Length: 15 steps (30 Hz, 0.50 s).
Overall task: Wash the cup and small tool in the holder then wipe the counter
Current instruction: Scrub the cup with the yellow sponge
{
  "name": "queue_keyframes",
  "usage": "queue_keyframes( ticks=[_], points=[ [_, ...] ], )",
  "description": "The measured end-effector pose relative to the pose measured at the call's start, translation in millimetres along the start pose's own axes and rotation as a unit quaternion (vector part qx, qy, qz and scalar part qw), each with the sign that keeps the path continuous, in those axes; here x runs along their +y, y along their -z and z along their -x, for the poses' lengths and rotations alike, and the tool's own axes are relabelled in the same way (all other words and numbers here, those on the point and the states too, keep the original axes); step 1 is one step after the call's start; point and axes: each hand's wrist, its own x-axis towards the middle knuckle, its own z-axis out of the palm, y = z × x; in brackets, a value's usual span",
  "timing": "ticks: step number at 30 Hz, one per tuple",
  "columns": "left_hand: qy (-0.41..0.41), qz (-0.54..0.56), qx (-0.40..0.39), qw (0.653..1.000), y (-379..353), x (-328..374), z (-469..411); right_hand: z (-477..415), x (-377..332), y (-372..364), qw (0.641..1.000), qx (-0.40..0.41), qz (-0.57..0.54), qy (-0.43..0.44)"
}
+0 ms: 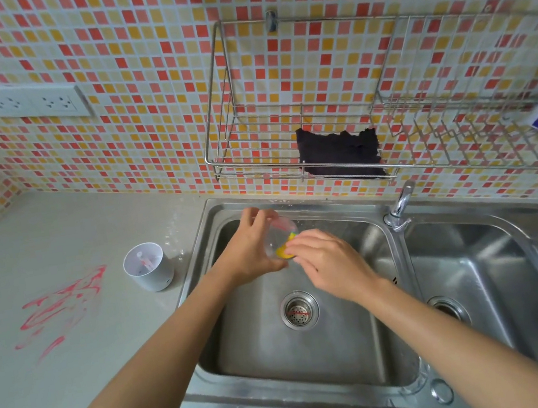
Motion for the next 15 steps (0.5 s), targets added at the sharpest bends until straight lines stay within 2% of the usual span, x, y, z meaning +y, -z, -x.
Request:
queue_keyframes(
  ticks=[2,4,6,8,11,13,15],
  points=[
    [0.004,-0.039,-0.015,0.999,4,-3,-1,0,-4,-1,0.993,-0.044,-0.078,-0.083],
    [0.005,-0.08,-0.042,0.996,6,-5,-1,0,-4,1,0.981,-0.064,-0.127,-0.131],
    [0.013,-0.119,-0.058,0.991,7,-6,-3,-2,2,5,0.987,-0.097,-0.088,-0.092],
    [0.015,-0.132,-0.065,0.989,8,-7,-3,-6,11,10,0.996,-0.077,0.036,-0.005],
    [0.008,-0.116,-0.062,0.991,10,-3,-6,-8,11,10,0.994,-0.047,0.1,0.005],
    [-0.003,-0.113,-0.065,0.991,13,0,-9,-5,-1,-1,0.998,-0.051,0.036,-0.02],
    [-0.024,-0.131,-0.08,0.988,12,1,-8,-2,-7,-10,0.992,-0.068,-0.06,-0.083]
  ],
)
